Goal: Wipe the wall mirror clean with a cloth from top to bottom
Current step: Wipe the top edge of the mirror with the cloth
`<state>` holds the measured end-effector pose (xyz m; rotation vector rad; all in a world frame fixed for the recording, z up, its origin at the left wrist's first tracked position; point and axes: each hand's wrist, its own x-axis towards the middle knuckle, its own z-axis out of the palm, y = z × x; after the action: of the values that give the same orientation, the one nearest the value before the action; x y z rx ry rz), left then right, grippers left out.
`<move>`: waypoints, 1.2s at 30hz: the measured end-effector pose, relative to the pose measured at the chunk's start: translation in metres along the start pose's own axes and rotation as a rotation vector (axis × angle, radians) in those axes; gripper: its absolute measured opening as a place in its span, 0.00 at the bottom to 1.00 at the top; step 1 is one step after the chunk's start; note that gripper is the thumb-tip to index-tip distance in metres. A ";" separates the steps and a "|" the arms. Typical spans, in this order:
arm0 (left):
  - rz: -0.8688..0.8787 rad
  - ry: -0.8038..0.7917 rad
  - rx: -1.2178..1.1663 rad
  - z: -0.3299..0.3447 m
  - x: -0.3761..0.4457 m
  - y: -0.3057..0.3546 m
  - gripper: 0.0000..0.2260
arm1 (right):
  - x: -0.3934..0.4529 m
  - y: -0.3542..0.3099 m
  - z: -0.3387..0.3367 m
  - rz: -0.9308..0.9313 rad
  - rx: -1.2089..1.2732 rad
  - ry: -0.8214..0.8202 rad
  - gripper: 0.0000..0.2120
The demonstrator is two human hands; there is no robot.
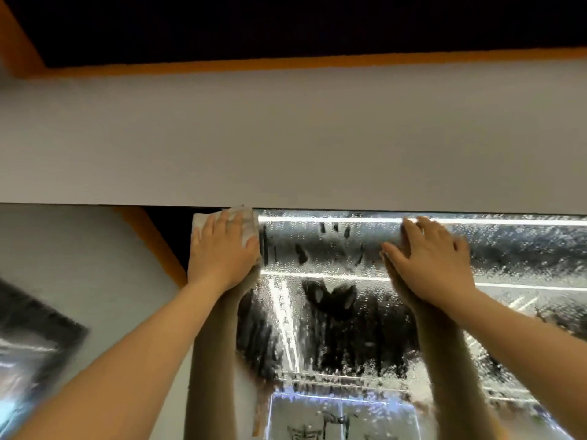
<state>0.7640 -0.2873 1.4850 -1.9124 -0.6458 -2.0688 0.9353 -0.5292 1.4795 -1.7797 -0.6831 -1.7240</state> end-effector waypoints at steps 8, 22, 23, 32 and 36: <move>-0.039 -0.131 0.057 -0.003 0.006 0.001 0.26 | 0.002 0.004 0.002 -0.022 0.032 0.008 0.33; 0.229 -0.165 0.057 0.012 -0.004 0.101 0.27 | 0.004 0.004 0.005 -0.020 0.043 0.026 0.33; 0.277 -0.182 0.067 0.008 -0.003 0.097 0.26 | 0.003 0.005 0.005 -0.020 0.039 0.021 0.33; 0.102 -0.133 0.096 -0.001 0.026 -0.020 0.27 | 0.000 0.006 0.002 -0.033 0.023 -0.005 0.32; -0.091 -0.105 0.082 0.002 0.036 -0.030 0.27 | -0.002 0.008 0.004 -0.038 0.024 -0.019 0.32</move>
<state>0.7475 -0.2565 1.5157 -1.9906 -0.8433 -1.9716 0.9438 -0.5317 1.4772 -1.7794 -0.7468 -1.7184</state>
